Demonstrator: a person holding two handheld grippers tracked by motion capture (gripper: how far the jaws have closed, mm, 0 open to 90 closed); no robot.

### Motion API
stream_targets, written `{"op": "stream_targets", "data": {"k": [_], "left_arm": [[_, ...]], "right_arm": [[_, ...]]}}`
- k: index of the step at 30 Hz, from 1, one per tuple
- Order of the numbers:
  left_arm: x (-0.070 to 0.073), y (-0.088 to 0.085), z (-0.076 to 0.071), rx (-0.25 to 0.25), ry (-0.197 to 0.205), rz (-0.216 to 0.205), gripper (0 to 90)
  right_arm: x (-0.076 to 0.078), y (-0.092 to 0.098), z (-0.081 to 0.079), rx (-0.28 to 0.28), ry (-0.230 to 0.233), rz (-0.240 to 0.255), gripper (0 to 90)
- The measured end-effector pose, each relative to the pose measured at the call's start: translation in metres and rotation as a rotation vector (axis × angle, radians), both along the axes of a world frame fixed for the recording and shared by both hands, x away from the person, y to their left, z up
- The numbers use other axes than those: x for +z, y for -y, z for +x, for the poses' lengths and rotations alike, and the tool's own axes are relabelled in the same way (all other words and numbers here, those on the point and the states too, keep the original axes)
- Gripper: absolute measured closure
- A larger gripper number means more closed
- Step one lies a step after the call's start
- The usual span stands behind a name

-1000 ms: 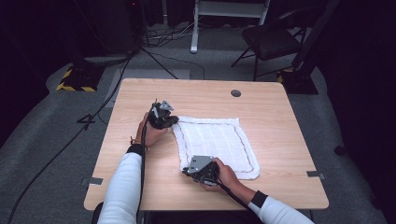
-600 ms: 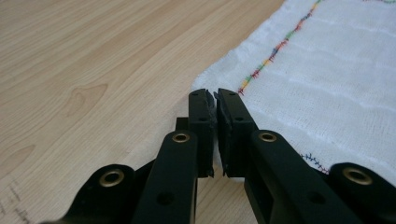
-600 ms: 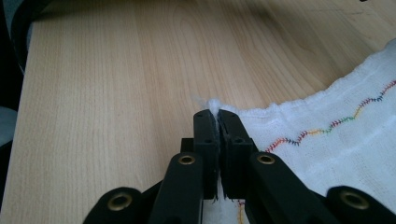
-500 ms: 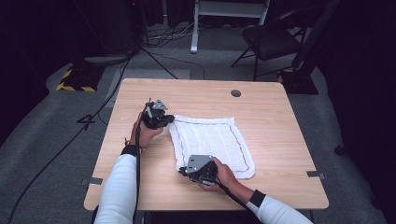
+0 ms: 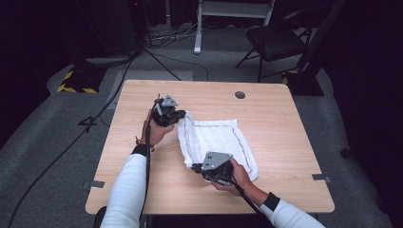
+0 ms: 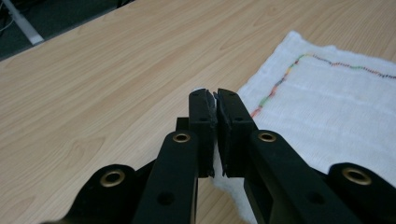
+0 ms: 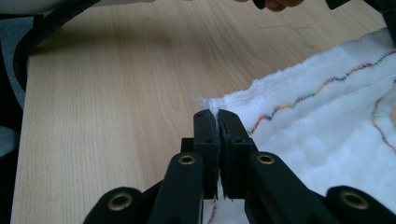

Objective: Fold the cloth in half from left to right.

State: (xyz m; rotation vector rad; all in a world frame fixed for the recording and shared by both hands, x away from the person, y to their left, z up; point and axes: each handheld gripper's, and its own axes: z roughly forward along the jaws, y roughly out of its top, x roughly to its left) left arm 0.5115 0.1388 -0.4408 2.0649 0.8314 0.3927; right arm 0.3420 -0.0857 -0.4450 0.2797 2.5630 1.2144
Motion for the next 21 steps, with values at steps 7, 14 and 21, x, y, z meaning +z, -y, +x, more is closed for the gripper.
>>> {"op": "stream_targets", "data": {"k": [7,14,21], "left_arm": [[-0.001,0.026,0.005,-0.024,0.004,0.007,85.2],[0.001,0.036,0.007,-0.024,0.01,0.012,85.2],[0.002,0.043,0.01,-0.019,0.015,0.0,85.2]], "right_arm": [[0.006,0.026,-0.002,-0.032,0.004,0.018,87.0],[0.011,0.042,0.0,-0.068,0.014,0.035,87.0],[0.015,0.06,0.001,-0.105,0.02,0.044,87.0]]}}
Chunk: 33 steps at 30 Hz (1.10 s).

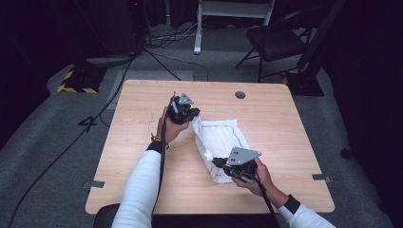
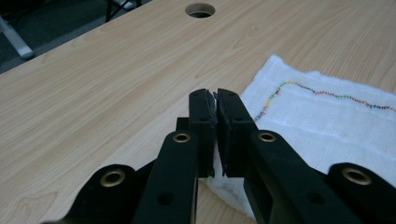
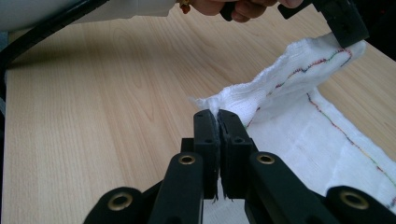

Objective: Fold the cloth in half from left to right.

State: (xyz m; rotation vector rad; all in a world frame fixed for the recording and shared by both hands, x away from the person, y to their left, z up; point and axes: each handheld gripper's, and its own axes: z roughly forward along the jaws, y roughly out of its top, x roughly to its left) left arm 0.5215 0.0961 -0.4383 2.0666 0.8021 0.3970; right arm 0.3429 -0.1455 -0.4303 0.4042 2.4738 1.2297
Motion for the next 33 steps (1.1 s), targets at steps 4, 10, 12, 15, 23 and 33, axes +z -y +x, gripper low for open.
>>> {"op": "stream_targets", "data": {"k": [4,10,12,15,23,33], "left_arm": [[0.002,0.012,0.001,-0.015,0.01,0.006,85.2],[0.002,0.032,0.001,-0.043,0.016,0.015,85.2],[0.002,0.038,0.002,-0.053,0.016,0.016,85.2],[0.001,0.047,0.002,-0.065,0.017,0.025,85.2],[0.001,0.071,0.005,-0.099,0.021,0.028,85.2],[-0.002,0.1,0.012,-0.129,0.014,0.027,85.2]], "right_arm": [[0.0,0.01,0.0,-0.016,-0.003,0.0,87.0],[0.001,0.027,-0.003,-0.042,-0.002,0.0,87.0],[0.001,0.033,-0.004,-0.053,-0.002,0.003,87.0],[0.001,0.042,-0.005,-0.069,-0.007,0.006,87.0],[-0.002,0.065,-0.008,-0.111,-0.02,-0.003,87.0],[-0.007,0.088,-0.013,-0.152,-0.037,-0.015,87.0]]}}
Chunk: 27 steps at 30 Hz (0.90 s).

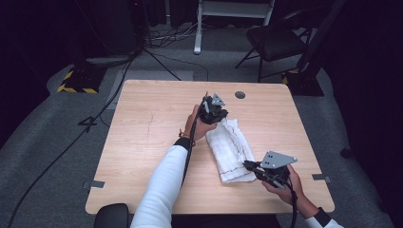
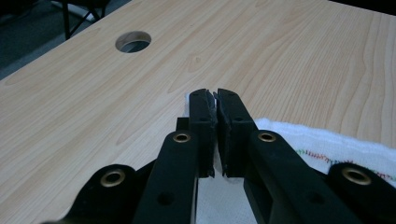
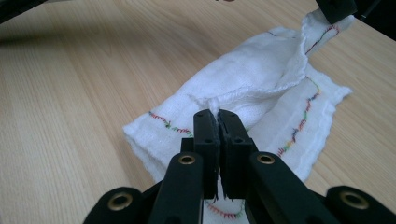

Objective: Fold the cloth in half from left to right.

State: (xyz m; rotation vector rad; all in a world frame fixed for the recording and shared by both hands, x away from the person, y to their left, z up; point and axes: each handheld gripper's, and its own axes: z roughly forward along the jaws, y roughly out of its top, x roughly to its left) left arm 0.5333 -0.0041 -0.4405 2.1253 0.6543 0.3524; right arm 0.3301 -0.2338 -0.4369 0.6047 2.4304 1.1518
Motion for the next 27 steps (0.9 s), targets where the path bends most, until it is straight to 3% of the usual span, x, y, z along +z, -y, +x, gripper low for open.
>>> {"op": "stream_targets", "data": {"k": [7,12,13,15,19,24,27], "left_arm": [[-0.003,0.02,0.002,-0.022,0.0,0.011,85.2],[-0.01,0.031,0.003,-0.004,-0.009,0.021,83.1],[-0.012,0.033,0.003,0.002,-0.013,0.028,80.8],[-0.014,0.035,0.001,0.011,-0.018,0.029,73.7],[-0.012,0.03,-0.01,0.003,-0.017,0.028,62.7],[-0.01,0.019,-0.034,-0.025,-0.039,0.025,39.6],[-0.013,0.014,-0.055,-0.071,-0.054,0.056,29.0]], "right_arm": [[-0.006,0.015,-0.002,-0.027,-0.014,-0.016,86.9],[-0.01,0.022,-0.003,-0.058,-0.024,-0.023,86.4],[-0.01,0.023,-0.003,-0.061,-0.027,-0.03,85.6],[-0.013,0.026,-0.002,-0.081,-0.037,-0.046,75.2],[-0.016,0.036,-0.001,-0.125,-0.043,-0.028,66.6],[-0.014,0.047,0.004,-0.166,-0.047,-0.003,58.0],[-0.015,0.049,0.01,-0.174,-0.051,-0.007,54.1]]}}
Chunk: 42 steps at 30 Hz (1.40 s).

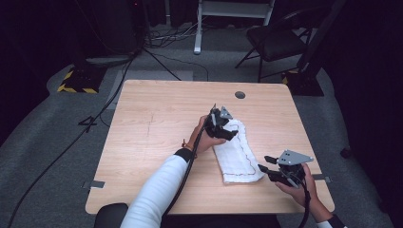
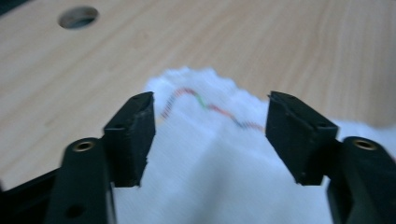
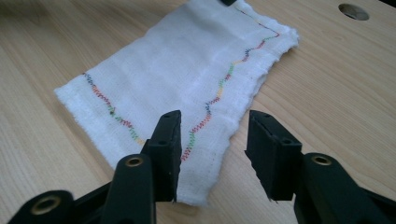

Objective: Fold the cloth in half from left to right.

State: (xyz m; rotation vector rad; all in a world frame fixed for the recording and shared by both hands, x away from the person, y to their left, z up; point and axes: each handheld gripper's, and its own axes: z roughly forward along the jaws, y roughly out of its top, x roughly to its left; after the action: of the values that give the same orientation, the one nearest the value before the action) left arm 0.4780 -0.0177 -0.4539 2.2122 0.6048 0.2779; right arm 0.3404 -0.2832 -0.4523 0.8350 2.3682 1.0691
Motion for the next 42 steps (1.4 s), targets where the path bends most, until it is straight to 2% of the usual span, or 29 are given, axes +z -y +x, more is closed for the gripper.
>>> {"op": "stream_targets", "data": {"k": [2,6,10,13,14,19,20,22,26,31,34,37,40,42], "left_arm": [[-0.002,-0.003,-0.012,-0.019,-0.011,-0.014,27.2],[-0.008,-0.007,-0.038,-0.084,-0.016,0.004,25.6],[-0.016,0.0,-0.058,-0.164,-0.035,0.072,25.7],[-0.021,0.003,-0.064,-0.173,-0.039,0.094,25.1],[-0.023,0.003,-0.065,-0.171,-0.043,0.103,24.7],[-0.035,-0.005,-0.07,-0.169,-0.04,0.17,23.9],[-0.036,-0.007,-0.072,-0.165,-0.036,0.155,24.2],[-0.037,-0.01,-0.075,-0.166,-0.029,0.155,25.0],[-0.036,-0.014,-0.08,-0.173,-0.031,0.17,25.3],[-0.038,-0.028,-0.084,-0.176,-0.046,0.152,25.2],[-0.039,-0.037,-0.091,-0.166,-0.042,0.139,25.2],[-0.039,-0.046,-0.099,-0.157,-0.052,0.122,25.4],[-0.034,-0.053,-0.102,-0.143,-0.065,0.097,24.7],[-0.028,-0.057,-0.101,-0.135,-0.052,0.091,24.3]], "right_arm": [[-0.002,0.001,0.005,-0.009,-0.006,-0.016,52.5],[-0.008,0.001,0.013,-0.01,-0.027,-0.04,48.6],[-0.015,0.001,0.021,-0.006,-0.039,-0.07,46.7],[-0.018,0.001,0.027,-0.001,-0.053,-0.062,45.4],[-0.019,0.0,0.029,0.001,-0.048,-0.07,44.8],[-0.027,-0.007,0.036,0.02,-0.081,-0.093,42.9],[-0.028,-0.009,0.036,0.026,-0.088,-0.099,42.7],[-0.032,-0.012,0.035,0.037,-0.091,-0.123,43.0],[-0.034,-0.016,0.031,0.042,-0.099,-0.113,44.4],[-0.035,-0.025,0.023,0.06,-0.11,-0.101,45.8],[-0.035,-0.032,0.017,0.083,-0.119,-0.098,45.9],[-0.034,-0.037,0.013,0.109,-0.134,-0.1,42.5],[-0.029,-0.038,0.014,0.121,-0.116,-0.095,41.9],[-0.024,-0.035,0.019,0.106,-0.107,-0.074,42.0]]}}
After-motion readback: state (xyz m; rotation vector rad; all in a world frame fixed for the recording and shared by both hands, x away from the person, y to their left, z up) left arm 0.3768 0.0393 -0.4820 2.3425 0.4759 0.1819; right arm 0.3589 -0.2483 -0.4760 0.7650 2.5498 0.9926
